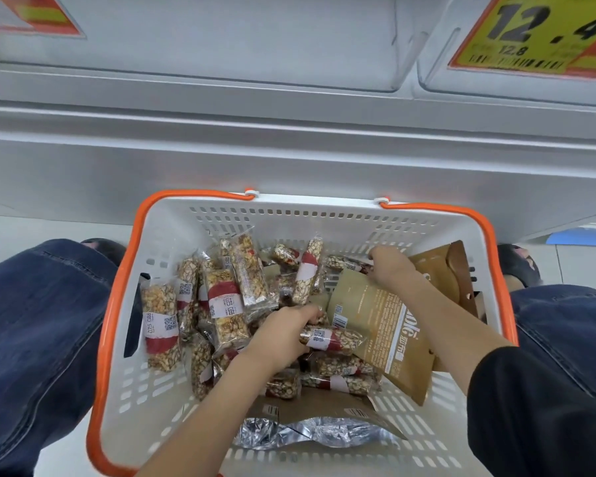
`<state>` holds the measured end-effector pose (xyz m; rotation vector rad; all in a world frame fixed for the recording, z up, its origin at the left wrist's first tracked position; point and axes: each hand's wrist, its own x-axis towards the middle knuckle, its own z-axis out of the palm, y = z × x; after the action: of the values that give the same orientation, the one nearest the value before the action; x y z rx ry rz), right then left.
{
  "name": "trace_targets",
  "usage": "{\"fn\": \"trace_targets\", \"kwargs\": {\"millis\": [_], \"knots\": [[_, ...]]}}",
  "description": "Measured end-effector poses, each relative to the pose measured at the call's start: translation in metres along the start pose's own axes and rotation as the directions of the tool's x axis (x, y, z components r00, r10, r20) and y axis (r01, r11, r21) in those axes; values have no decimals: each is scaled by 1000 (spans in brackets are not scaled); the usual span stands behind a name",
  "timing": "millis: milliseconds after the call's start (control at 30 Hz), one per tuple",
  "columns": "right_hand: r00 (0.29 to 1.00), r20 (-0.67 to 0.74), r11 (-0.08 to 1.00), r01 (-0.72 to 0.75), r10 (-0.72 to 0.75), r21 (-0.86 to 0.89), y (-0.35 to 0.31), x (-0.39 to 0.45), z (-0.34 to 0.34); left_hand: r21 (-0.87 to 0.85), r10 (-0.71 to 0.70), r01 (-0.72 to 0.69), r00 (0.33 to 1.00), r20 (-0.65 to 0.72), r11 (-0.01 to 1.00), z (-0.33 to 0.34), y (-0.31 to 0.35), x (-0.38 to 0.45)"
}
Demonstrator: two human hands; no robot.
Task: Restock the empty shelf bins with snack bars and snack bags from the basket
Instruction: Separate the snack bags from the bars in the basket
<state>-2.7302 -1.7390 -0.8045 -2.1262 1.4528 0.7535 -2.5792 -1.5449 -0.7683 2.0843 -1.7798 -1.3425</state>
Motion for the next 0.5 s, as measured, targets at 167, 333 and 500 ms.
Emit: {"fn": "trace_targets", "kwargs": {"millis": [167, 333, 500], "knots": [[1000, -16, 984, 13, -16, -178, -9, 3, -8, -2, -5, 5, 1000, 3, 1000, -1, 2, 0], [994, -44, 946, 86, -105, -312, -4, -3, -11, 28, -9, 9, 1000, 3, 1000, -6, 10, -5], [955, -116, 919, 221, -271, -328, 5, -25, -29, 68, -33, 35, 999, -25, 997, -6, 15, -10]]}}
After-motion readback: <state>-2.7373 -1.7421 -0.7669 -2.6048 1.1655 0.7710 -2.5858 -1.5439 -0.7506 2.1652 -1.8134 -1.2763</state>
